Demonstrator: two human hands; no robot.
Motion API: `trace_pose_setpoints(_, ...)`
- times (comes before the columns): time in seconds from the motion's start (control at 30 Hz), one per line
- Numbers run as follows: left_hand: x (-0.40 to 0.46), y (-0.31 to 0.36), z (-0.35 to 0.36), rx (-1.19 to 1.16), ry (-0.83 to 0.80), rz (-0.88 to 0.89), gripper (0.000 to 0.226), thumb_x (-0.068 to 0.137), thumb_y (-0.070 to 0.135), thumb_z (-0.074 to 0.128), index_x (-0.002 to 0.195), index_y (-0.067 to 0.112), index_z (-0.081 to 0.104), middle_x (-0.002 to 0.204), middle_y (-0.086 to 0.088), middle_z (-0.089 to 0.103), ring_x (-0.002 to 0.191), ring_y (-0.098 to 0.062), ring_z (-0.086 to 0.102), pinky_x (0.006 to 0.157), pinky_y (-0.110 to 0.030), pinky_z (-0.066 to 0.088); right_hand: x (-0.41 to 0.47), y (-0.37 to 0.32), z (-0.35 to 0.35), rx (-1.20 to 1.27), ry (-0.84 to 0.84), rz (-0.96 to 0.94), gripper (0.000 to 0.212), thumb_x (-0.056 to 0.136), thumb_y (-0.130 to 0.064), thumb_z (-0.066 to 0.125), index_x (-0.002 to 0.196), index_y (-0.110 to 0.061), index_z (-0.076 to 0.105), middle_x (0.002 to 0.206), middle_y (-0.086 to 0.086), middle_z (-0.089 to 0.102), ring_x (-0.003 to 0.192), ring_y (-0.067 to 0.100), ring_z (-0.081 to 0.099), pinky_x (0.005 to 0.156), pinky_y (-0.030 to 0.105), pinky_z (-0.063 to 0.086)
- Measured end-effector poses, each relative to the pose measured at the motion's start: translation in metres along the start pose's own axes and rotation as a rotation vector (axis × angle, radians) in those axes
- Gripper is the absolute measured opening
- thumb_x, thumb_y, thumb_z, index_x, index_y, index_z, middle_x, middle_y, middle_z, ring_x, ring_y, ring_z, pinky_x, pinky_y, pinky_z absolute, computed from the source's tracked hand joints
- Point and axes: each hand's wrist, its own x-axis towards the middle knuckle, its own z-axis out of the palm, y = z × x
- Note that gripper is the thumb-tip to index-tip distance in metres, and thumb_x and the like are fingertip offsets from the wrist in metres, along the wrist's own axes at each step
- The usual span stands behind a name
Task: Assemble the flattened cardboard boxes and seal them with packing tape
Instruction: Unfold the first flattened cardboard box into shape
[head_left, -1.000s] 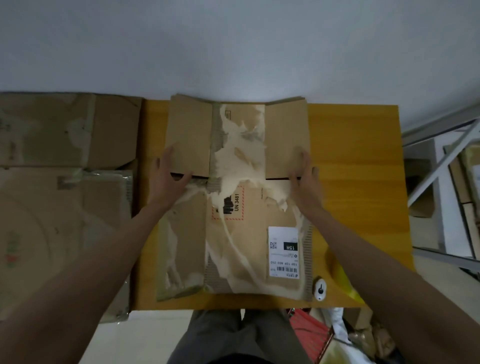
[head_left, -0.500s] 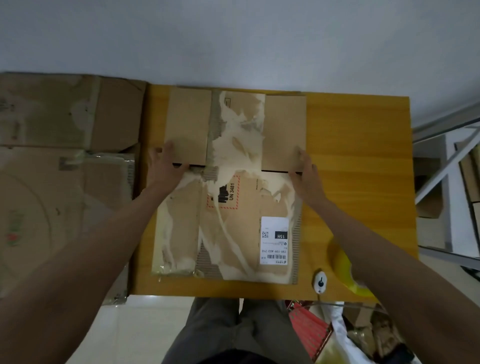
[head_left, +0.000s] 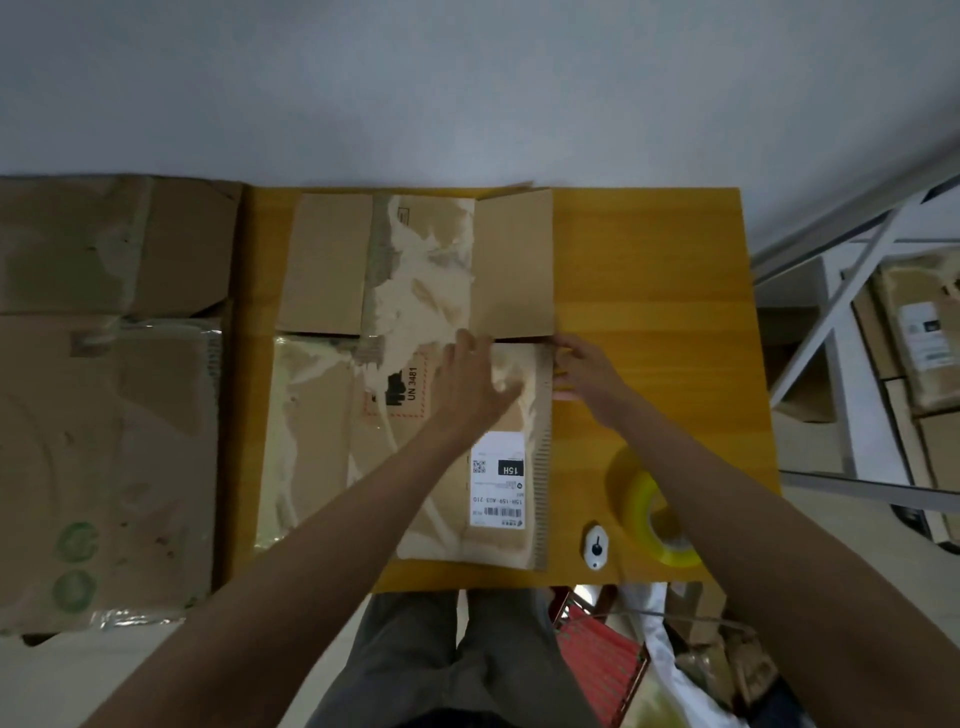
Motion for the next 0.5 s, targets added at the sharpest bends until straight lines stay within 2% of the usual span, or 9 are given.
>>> trace_pose_setpoints(0.1, -0.006, 0.030, 0.023, 0.131, -0.042, -0.026, 0.086, 0.076, 0.070, 0.062, 0.135, 0.012, 0.035, 0.136, -0.011, 0.036, 0.116, -0.033, 0.044, 0.093, -0.044, 0.047, -0.003, 0.001, -0.003, 0.041, -0.005, 0.004, 0.025, 0.101, -0.012, 0.052, 0.124, -0.018, 0.060, 0.104, 0.006, 0.068, 0.082, 0.020, 0.069, 0.067, 0.032, 0.059)
trace_pose_setpoints(0.2, -0.005, 0.042, 0.034, 0.167, -0.048, -0.105, 0.077, 0.074, 0.057, 0.066, 0.128, 0.012, 0.034, 0.130, -0.009, 0.033, 0.112, -0.035, 0.044, 0.086, -0.045, 0.047, 0.000, 0.005, -0.005, 0.070, -0.034, 0.038, 0.026, 0.101, -0.015, 0.055, 0.126, -0.014, 0.060, 0.099, 0.005, 0.068, 0.081, 0.020, 0.068, 0.068, 0.031, 0.059)
trace_pose_setpoints(0.33, 0.003, 0.039, 0.039, 0.222, -0.078, -0.089, 0.076, 0.074, 0.056, 0.062, 0.126, 0.008, 0.034, 0.125, -0.012, 0.037, 0.117, -0.036, 0.041, 0.093, -0.047, 0.044, 0.005, 0.007, -0.006, 0.071, -0.052, 0.050, 0.027, 0.104, -0.014, 0.046, 0.128, -0.012, 0.059, 0.104, 0.009, 0.069, 0.088, 0.023, 0.070, 0.068, 0.032, 0.059)
trace_pose_setpoints(0.43, 0.003, 0.034, 0.036, 0.201, -0.090, -0.031, 0.071, 0.081, 0.049, 0.059, 0.132, 0.007, 0.031, 0.127, -0.015, 0.038, 0.115, -0.036, 0.037, 0.097, -0.046, 0.041, 0.008, 0.007, -0.002, 0.068, -0.046, 0.060, 0.031, 0.098, -0.007, 0.056, 0.129, -0.009, 0.057, 0.113, 0.020, 0.069, 0.090, 0.026, 0.071, 0.065, 0.031, 0.060)
trace_pose_setpoints(0.5, 0.000, 0.035, 0.028, 0.112, -0.086, -0.062, 0.073, 0.081, 0.044, 0.062, 0.135, 0.008, 0.028, 0.128, -0.015, 0.037, 0.113, -0.039, 0.042, 0.093, -0.045, 0.043, 0.010, 0.005, 0.001, 0.047, -0.036, 0.059, 0.033, 0.095, -0.003, 0.060, 0.128, -0.005, 0.056, 0.112, 0.024, 0.069, 0.087, 0.026, 0.070, 0.061, 0.029, 0.059)
